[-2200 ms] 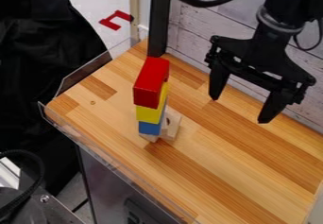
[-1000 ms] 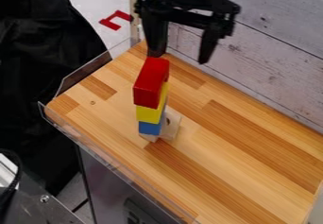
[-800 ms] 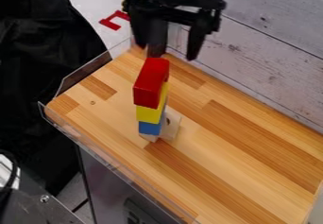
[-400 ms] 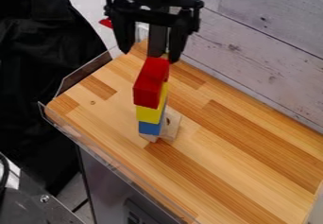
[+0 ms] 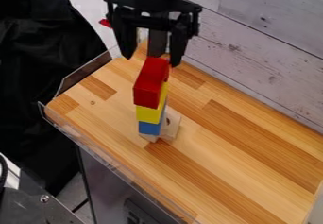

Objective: Move the red arch to the right side of the table

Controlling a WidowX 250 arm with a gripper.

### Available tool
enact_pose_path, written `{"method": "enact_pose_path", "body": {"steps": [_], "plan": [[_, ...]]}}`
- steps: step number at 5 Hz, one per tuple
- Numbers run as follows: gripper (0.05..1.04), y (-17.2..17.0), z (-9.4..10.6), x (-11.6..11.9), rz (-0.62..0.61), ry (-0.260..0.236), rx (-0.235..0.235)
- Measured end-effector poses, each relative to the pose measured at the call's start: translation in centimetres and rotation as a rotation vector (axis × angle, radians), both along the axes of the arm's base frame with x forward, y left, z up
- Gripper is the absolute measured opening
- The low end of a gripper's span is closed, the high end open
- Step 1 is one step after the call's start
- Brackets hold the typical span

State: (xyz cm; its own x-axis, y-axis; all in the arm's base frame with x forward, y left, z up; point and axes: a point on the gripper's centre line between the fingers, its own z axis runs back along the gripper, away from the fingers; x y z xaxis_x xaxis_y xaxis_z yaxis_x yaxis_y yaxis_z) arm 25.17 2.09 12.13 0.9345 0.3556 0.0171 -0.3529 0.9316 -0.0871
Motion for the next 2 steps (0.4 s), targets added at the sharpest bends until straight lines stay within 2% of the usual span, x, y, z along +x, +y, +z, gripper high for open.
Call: {"method": "enact_pose_path", "body": {"steps": [2], "plan": [[1.001, -0.05, -1.09, -0.29, 0.009, 0.041, -0.004]]}}
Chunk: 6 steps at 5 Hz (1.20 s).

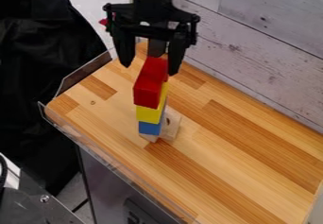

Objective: Move the red arch to the right side of the table

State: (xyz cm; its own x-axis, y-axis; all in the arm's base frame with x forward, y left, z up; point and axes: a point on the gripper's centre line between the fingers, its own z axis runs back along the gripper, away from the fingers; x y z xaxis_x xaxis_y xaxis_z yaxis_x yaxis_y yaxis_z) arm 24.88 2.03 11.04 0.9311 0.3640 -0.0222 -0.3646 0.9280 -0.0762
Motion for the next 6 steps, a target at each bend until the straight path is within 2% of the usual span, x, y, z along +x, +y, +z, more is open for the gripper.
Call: {"method": "enact_pose_path", "body": {"steps": [1, 2, 4, 5, 6], "plan": [[1.001, 0.0, -0.1, 0.0, 0.008, 0.006, 0.002], [1.001, 0.0, -1.1, -0.1, 0.008, 0.047, -0.005], [1.001, -0.1, -2.5, -0.2, 0.013, 0.079, -0.027], [0.961, 0.0, -2.6, -0.2, 0.019, 0.081, -0.033], [0.683, 0.1, -3.2, -0.5, 0.052, 0.077, -0.054]]}}
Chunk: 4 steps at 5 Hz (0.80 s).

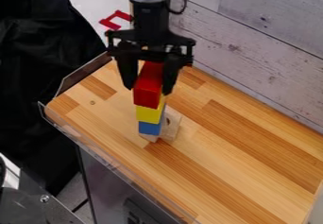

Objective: Move the red arch to the right side of the table

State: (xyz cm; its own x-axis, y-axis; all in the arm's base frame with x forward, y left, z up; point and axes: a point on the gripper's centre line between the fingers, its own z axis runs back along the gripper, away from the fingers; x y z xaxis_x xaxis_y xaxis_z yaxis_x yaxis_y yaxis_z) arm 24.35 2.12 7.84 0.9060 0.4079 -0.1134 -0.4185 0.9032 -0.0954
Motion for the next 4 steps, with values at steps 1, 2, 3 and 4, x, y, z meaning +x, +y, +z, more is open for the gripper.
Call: {"method": "enact_pose_path", "body": {"steps": [1, 2, 3, 4], "plan": [[0.583, 0.18, -0.01, 0.10, 0.010, -0.007, 0.002], [0.583, 0.19, -0.05, 0.07, 0.020, -0.002, 0.003], [0.583, 0.33, 0.02, -0.16, 0.027, 0.012, 0.018], [0.583, 0.26, 0.30, -0.40, 0.029, 0.021, 0.040]]}}
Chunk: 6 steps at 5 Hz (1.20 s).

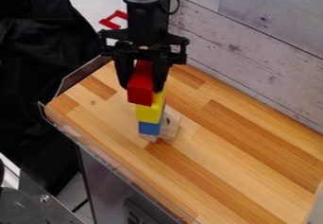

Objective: Move the red arch to the right side of the table

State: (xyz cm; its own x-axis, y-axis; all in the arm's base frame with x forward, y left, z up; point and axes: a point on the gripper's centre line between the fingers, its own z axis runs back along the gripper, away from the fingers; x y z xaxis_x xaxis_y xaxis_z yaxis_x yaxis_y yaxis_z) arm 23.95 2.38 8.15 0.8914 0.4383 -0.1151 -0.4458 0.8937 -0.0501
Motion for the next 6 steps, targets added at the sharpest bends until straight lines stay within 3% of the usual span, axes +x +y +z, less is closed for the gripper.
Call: {"method": "enact_pose_path", "body": {"steps": [2, 3, 4, 6], "plan": [[0.583, -0.1, 1.9, -0.2, 0.021, -0.035, 0.061], [0.583, -2.6, 3.3, 0.0, 0.032, -0.113, 0.033], [0.583, -7.6, 3.1, 0.1, 0.102, -0.133, 0.039], [0.583, -12.9, -0.5, 1.9, 0.229, -0.035, 0.076]]}}
